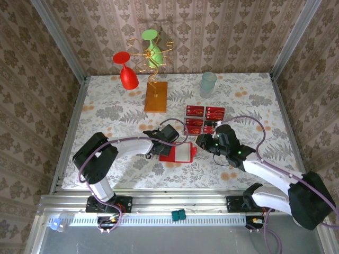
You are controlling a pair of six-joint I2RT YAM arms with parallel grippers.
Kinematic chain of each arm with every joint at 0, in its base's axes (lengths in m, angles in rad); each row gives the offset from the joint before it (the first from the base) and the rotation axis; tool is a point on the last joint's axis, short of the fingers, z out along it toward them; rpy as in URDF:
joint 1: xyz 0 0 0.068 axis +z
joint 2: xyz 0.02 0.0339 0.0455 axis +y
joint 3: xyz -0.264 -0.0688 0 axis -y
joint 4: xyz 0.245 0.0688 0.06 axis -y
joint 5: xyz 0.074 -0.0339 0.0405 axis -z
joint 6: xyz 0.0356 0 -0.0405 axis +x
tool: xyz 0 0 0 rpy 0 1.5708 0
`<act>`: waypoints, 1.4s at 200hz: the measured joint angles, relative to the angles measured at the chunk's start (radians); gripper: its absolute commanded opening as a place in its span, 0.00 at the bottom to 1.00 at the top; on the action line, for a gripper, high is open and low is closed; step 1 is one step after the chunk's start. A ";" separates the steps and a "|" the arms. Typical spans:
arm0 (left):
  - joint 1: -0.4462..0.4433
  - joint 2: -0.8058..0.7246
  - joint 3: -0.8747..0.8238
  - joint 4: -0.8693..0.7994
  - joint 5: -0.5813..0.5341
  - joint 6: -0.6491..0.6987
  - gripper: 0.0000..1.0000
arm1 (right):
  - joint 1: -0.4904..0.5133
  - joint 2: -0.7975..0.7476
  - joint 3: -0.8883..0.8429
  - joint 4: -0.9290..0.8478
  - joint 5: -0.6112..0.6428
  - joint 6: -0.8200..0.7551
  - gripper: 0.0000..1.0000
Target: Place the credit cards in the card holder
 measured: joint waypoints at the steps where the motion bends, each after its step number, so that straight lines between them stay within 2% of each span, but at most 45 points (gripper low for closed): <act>1: 0.000 0.000 0.000 0.000 0.000 0.000 0.67 | 0.001 0.003 0.002 -0.001 -0.001 0.001 0.15; 25: 0.000 0.000 0.000 0.000 -0.005 0.000 0.67 | 0.037 0.126 0.059 -0.003 -0.040 -0.032 0.09; 49: 0.000 -0.004 -0.002 -0.001 -0.007 -0.006 0.67 | 0.051 0.211 0.083 0.006 -0.063 -0.040 0.08; 104: 0.000 -0.039 -0.047 0.000 -0.016 -0.029 0.67 | 0.004 0.308 0.070 0.061 -0.064 -0.044 0.05; 151: 0.000 -0.053 -0.071 0.016 -0.024 -0.045 0.67 | -0.022 0.361 -0.009 0.127 -0.064 -0.043 0.01; 218: 0.003 -0.053 -0.077 0.040 -0.039 -0.040 0.67 | -0.027 0.360 -0.060 0.213 -0.064 -0.032 0.00; 280: 0.026 -0.052 -0.078 0.046 -0.063 -0.014 0.68 | -0.025 0.227 -0.089 0.152 -0.057 -0.011 0.00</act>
